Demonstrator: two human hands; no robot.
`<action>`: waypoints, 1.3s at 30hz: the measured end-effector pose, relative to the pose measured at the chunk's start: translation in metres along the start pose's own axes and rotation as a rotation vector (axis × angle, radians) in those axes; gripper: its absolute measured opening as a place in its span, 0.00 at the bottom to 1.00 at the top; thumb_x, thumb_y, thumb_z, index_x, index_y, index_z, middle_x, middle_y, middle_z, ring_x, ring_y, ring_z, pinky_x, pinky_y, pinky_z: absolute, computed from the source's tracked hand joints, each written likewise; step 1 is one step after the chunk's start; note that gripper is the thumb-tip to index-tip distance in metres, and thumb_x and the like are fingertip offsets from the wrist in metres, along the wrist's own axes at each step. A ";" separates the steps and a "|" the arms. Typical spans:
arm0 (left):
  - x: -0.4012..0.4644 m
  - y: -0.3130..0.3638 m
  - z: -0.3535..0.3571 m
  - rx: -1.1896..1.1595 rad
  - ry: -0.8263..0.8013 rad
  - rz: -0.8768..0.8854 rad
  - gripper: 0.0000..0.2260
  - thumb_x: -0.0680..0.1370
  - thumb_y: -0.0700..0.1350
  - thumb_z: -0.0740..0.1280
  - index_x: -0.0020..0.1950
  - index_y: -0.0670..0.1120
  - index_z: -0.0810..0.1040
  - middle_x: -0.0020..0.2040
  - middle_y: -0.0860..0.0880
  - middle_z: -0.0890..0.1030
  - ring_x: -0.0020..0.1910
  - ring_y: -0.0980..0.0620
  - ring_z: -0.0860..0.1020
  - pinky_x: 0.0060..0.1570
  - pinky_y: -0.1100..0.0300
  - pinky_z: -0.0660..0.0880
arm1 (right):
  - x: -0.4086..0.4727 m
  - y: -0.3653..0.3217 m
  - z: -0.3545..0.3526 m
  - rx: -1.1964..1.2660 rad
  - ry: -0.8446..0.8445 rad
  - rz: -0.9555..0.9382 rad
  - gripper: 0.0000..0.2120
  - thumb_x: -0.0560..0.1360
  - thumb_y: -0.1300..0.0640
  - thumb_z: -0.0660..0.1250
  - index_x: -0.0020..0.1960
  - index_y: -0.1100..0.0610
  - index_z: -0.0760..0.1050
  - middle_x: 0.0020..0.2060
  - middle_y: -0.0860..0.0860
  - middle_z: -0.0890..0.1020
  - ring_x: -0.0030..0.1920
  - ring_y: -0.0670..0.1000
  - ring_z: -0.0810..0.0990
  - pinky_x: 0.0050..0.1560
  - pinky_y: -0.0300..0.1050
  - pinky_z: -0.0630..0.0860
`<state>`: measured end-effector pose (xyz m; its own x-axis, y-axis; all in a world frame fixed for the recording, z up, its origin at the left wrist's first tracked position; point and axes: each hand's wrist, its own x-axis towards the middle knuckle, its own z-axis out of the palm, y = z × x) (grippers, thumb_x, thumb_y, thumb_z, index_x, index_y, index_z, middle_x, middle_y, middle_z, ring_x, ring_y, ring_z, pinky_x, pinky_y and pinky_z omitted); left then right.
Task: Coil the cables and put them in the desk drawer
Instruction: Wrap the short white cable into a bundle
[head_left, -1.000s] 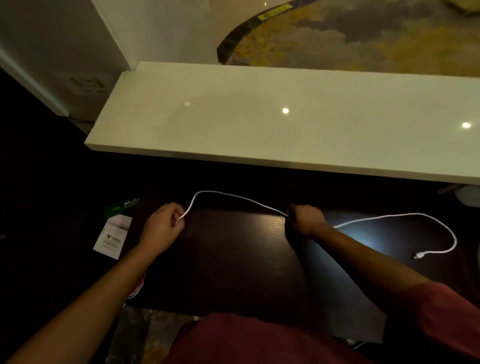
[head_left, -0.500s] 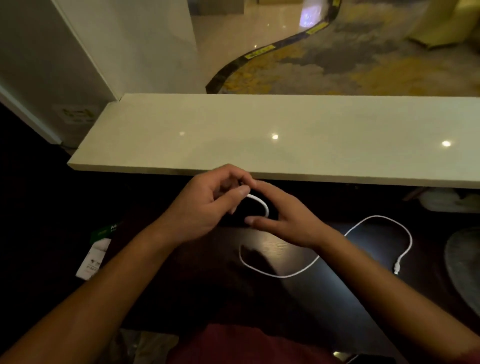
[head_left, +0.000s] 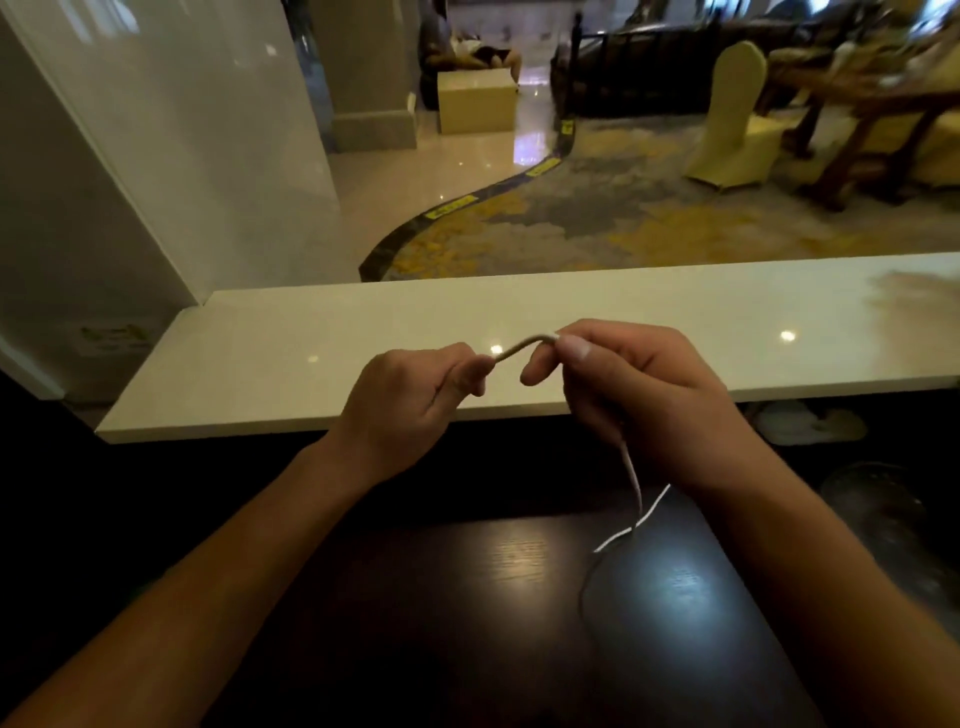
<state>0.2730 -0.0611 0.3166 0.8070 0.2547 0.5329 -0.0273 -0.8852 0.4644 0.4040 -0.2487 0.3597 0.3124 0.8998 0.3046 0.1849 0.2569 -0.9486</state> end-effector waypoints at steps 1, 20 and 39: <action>-0.001 0.002 0.000 -0.021 -0.009 0.020 0.30 0.83 0.64 0.48 0.43 0.47 0.81 0.29 0.62 0.70 0.28 0.63 0.72 0.31 0.65 0.67 | 0.000 -0.006 0.003 -0.020 0.007 -0.030 0.14 0.82 0.57 0.58 0.49 0.60 0.81 0.22 0.43 0.72 0.23 0.44 0.67 0.29 0.33 0.64; -0.014 0.025 -0.022 -0.061 -0.756 0.162 0.17 0.83 0.57 0.58 0.69 0.55 0.78 0.65 0.57 0.81 0.62 0.60 0.76 0.63 0.62 0.72 | 0.048 -0.026 0.040 0.006 0.294 -0.029 0.15 0.82 0.54 0.62 0.38 0.57 0.78 0.22 0.49 0.66 0.23 0.47 0.59 0.28 0.46 0.53; -0.023 -0.018 0.023 0.165 -0.484 0.659 0.20 0.84 0.55 0.58 0.76 0.56 0.69 0.71 0.47 0.77 0.70 0.46 0.76 0.67 0.52 0.74 | 0.092 -0.015 0.010 0.059 0.184 -0.052 0.14 0.85 0.56 0.54 0.50 0.57 0.77 0.27 0.52 0.65 0.27 0.55 0.55 0.29 0.50 0.50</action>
<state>0.2685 -0.0598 0.2802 0.8212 -0.4980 0.2785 -0.5267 -0.8494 0.0342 0.4208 -0.1659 0.4012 0.4698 0.8067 0.3586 0.1523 0.3260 -0.9330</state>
